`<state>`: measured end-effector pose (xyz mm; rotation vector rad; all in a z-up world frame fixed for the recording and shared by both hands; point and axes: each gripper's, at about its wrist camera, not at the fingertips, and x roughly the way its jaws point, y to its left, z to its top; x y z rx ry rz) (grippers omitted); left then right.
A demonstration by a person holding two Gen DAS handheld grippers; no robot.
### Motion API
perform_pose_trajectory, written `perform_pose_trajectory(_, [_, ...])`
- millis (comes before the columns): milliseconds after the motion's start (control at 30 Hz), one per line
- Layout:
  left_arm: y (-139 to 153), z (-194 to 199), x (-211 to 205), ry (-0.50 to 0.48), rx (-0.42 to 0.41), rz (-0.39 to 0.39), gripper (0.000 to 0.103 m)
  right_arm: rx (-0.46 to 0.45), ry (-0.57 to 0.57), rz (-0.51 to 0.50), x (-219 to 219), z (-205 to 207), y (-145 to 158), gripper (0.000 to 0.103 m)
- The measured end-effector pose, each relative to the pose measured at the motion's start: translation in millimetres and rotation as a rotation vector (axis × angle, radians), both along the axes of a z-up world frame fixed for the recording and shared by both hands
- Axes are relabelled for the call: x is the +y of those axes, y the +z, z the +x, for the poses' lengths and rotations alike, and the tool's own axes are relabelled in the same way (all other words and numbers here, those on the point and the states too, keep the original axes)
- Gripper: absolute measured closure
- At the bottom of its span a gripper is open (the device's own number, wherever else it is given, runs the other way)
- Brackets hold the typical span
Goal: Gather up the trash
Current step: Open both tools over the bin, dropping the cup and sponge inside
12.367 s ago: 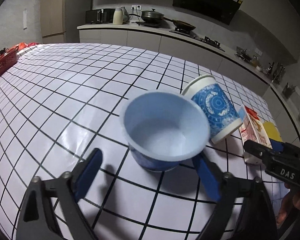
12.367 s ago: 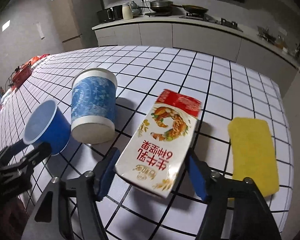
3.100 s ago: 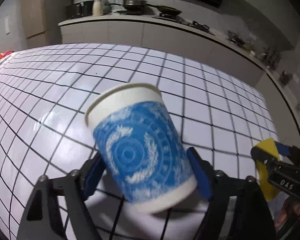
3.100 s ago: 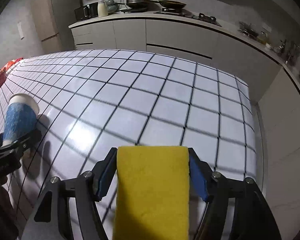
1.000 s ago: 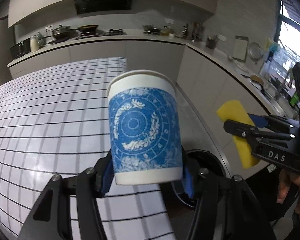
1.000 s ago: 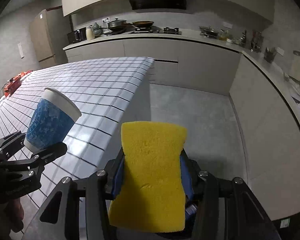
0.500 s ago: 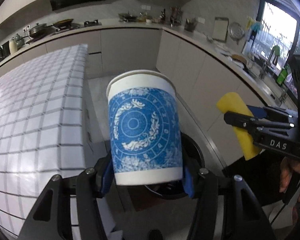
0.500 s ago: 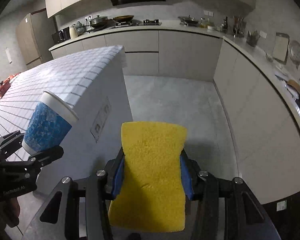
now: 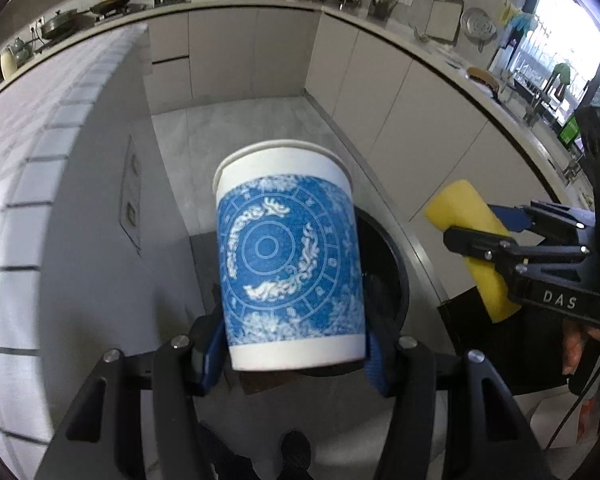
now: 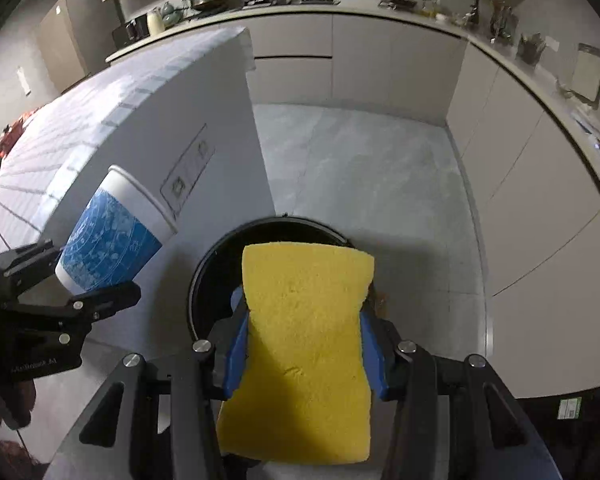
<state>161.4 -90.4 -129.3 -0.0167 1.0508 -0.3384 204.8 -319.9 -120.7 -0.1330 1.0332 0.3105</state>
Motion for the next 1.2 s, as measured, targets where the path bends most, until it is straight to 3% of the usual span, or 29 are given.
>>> perform_pose_trajectory(233, [-42,19,-14,0.006,0.089,0.001,0.045,0.066,0.11,-0.042,0,20,-51,0.053])
perform_pose_trajectory(333, [-63,28,-18,-0.013,0.146,-0.046,0.042,0.083,0.181,-0.074,9,31,-71,0.051])
perform_pose_trajectory(367, [-71,30,-17,-0.006,0.155,-0.06,0.024,0.079,0.21,-0.09,12,33,-77,0.047])
perform_pose_trajectory(400, [-77,32,-14,0.023,0.157,-0.034,0.0,0.045,0.268,-0.125,17,34,-86,0.033])
perform_pose_trajectory(467, [-85,35,-1,0.103,0.163,0.019,0.0,-0.009,0.304,-0.233,18,36,-96,0.001])
perform_pose_trajectory(533, [-85,32,8,0.135,0.16,0.019,0.0,-0.024,0.322,-0.254,9,36,-100,0.0])
perform_pose_trajectory(633, [-80,24,3,0.136,0.121,0.048,0.0,-0.053,0.263,-0.259,-10,35,-96,0.0])
perform_pose_trajectory(800, [-80,17,-10,0.142,0.1,0.087,0.0,0.009,0.044,-0.189,-33,40,-105,0.0])
perform_pose_trajectory(900, [-78,8,-13,0.147,0.101,0.087,0.0,0.032,-0.019,-0.126,-38,33,-104,0.0])
perform_pose_trajectory(1200, [-40,-9,-21,0.136,0.064,0.085,0.0,0.036,-0.159,-0.11,-43,2,-78,0.0])
